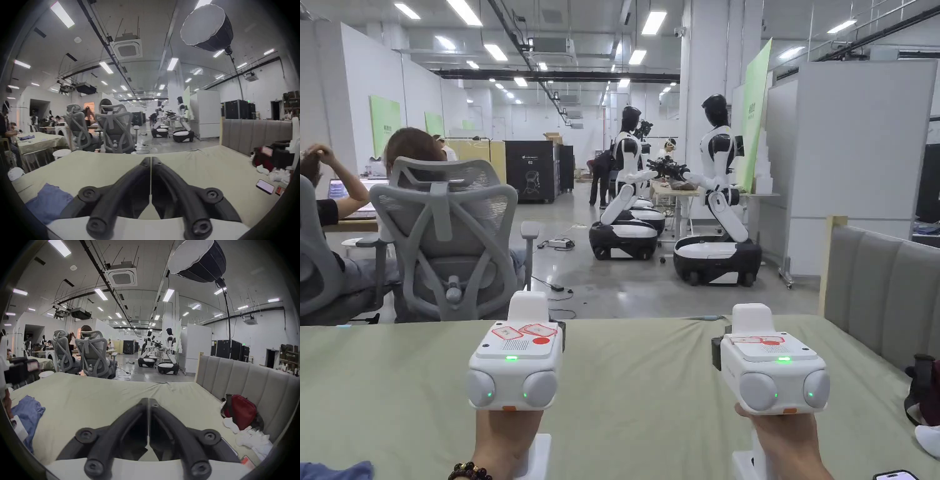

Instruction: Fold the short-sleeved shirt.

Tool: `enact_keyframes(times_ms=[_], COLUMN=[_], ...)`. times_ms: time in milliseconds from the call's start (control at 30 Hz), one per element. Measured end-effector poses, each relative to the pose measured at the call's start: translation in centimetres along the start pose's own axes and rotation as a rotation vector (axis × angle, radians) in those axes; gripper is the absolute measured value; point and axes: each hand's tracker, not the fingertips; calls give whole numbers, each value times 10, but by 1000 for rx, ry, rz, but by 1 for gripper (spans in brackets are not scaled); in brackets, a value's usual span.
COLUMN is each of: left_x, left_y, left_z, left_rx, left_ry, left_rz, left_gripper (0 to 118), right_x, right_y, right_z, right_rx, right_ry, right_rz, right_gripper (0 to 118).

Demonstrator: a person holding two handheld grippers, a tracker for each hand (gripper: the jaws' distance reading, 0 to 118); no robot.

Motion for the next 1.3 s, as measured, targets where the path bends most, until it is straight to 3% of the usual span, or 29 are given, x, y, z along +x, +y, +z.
enact_keyframes(times_ms=[33,100,233,367,500,700,833,1067,1167,1300], left_x=[1,-1,-6,-30,-77,-176,-238,-310,-312,-314], left_y=[2,7,5,4,-7,-16,-18,-53,-63,-96], left_z=[1,7,6,10,31,80,115,129,115,68], left_rx=[8,-9,-12,-33,-43,-72,-92,-137,-277,-755], left_ry=[25,-64,-21,15,94,297,378,422,360,226], left_rz=[13,74,52,72,47,78,140,72,62,132], left_gripper=[0,0,0,0,0,0,0,0,0,0], right_x=[3,10,9,-15,-77,-203,-278,-334,-336,-331], right_y=[-1,-1,-3,1,4,4,1,-6,-9,-17], right_z=[3,6,8,13,2,-2,12,24,22,17], right_rx=[11,0,-4,-4,-2,13,23,18,6,-40], right_ry=[-33,11,10,60,162,383,508,599,611,618], right_rz=[10,-4,25,26,45,48,96,114,123,132], right_gripper=[0,0,0,0,0,0,0,0,0,0])
